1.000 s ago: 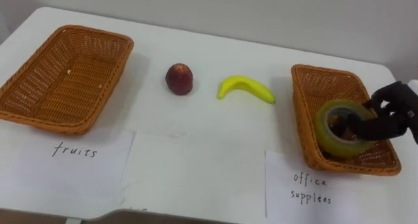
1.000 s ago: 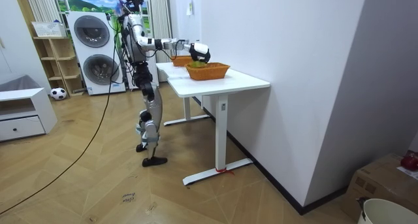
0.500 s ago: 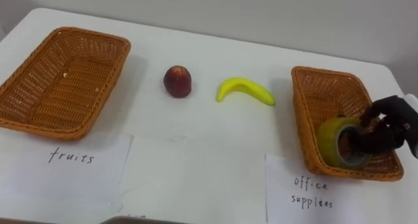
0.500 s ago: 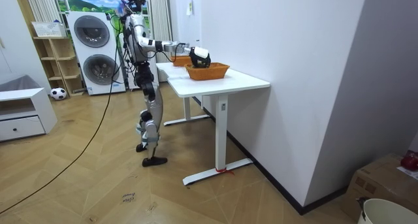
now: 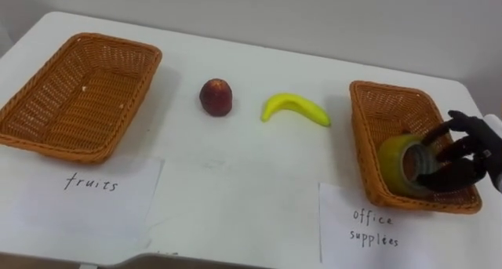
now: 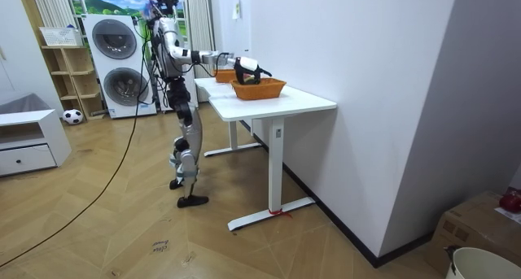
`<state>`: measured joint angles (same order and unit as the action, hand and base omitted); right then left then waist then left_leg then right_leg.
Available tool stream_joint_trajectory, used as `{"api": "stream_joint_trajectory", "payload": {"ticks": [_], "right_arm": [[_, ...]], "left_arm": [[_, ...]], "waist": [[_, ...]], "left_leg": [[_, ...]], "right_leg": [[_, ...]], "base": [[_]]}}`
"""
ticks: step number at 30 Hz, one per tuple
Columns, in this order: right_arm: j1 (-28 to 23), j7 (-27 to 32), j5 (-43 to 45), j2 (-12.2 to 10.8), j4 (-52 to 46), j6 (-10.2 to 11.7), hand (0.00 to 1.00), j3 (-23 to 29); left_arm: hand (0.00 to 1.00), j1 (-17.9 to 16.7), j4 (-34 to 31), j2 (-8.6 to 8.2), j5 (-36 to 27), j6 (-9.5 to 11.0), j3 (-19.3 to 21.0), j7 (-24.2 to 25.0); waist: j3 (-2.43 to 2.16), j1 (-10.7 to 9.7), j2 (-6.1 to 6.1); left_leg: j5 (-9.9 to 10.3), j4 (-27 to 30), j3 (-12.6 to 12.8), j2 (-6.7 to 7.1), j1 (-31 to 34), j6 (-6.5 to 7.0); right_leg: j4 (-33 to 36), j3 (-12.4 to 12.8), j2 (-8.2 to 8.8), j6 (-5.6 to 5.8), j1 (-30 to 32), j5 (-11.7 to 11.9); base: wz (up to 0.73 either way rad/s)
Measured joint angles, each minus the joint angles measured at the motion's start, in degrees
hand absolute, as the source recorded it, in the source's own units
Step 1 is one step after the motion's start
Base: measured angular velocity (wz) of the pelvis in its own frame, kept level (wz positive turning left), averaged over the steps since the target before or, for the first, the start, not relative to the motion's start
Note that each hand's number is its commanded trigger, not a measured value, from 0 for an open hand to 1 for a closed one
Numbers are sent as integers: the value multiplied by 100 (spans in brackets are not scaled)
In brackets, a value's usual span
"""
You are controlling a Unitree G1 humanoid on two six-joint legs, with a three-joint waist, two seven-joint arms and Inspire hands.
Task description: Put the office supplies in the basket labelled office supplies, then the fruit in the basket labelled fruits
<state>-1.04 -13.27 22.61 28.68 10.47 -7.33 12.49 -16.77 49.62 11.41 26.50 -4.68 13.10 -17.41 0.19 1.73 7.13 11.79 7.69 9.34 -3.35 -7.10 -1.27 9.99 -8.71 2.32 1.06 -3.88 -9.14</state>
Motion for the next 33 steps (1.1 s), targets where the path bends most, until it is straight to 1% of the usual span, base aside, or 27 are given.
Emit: {"api": "stream_joint_trajectory", "payload": {"ticks": [2, 4, 6, 11, 16, 17, 20, 22, 23, 27, 33], "right_arm": [[0, 20, 1, 0, -104, 0, 0, 0], [2, 46, -2, 0, -258, 1, 0, 0], [82, 69, -2, 0, -346, 2, 0, 7], [96, 69, 22, 0, -722, -1, 0, 10], [215, 75, 19, 1, -1109, -16, 0, 49], [272, 78, 36, 1, -1200, -17, 0, 58], [458, 78, 72, 2, -1415, -19, 0, 123], [533, 80, 70, 2, -1508, -19, 0, 153], [547, 87, 54, 2, -1611, -15, 0, 202], [746, 246, 34, 2, -1831, -3, 0, 209], [853, 335, 17, 2, -1832, 0, 0, 208]], "left_arm": [[0, 26, 40, 0, 1, 0, 2, -1], [0, 35, 91, 0, 0, -4, 6, -2], [0, 56, 102, -1, 1, -8, 12, 1], [0, 19, 97, -10, 2, -32, 11, 38], [0, 19, 99, -9, -1, -33, 22, 60], [0, 61, 100, -9, 1, -32, 21, 63], [0, 52, 106, -10, 19, -32, 19, 174], [0, 34, 103, -11, 18, -31, 18, 241], [0, 40, 98, -12, 18, -31, 18, 274], [0, 71, 86, -10, 16, -31, 17, 360], [0, 78, 30, -8, 15, -35, 3, 435]], "waist": [[-9, 0, -20], [3, 2, -61], [-7, -13, -88], [-4, -10, -96], [10, -25, -52], [15, -17, -35], [1, -27, 1], [-24, -25, 37], [-29, -14, 54], [5, -1, 98], [10, 29, 121]], "left_leg": [[0, 0, 1, 0, 0, 0], [-1, 0, 3, 0, -21, 1], [-2, 5, 6, -4, -48, 2], [-2, 6, 10, -5, -122, 2], [1, 3, -8, -1, -65, 3], [2, 3, -15, 1, -49, 3], [2, 6, -18, 5, -27, 4], [2, 8, -21, 5, -32, 4], [2, 8, -26, 4, -31, 4], [2, 13, -62, 2, -29, 4], [3, 13, -63, 0, -35, 5]], "right_leg": [[0, 0, 1, 0, 1, 0], [-1, 1, 1, 0, -6, 0], [-3, -2, 0, 0, -27, 0], [-29, -11, 0, 6, -123, -4], [-29, -37, 8, 15, -96, -11], [-16, -44, 10, 14, -71, -11], [5, -34, 12, 13, -9, -10], [8, -38, 12, 13, -18, -10], [8, -38, 11, 13, -19, -10], [57, -73, 13, 14, -4, -11], [67, -81, 13, 14, -12, -11]], "base": [[0], [0], [0], [0], [2], [3], [0], [0], [0], [0], [0]]}}
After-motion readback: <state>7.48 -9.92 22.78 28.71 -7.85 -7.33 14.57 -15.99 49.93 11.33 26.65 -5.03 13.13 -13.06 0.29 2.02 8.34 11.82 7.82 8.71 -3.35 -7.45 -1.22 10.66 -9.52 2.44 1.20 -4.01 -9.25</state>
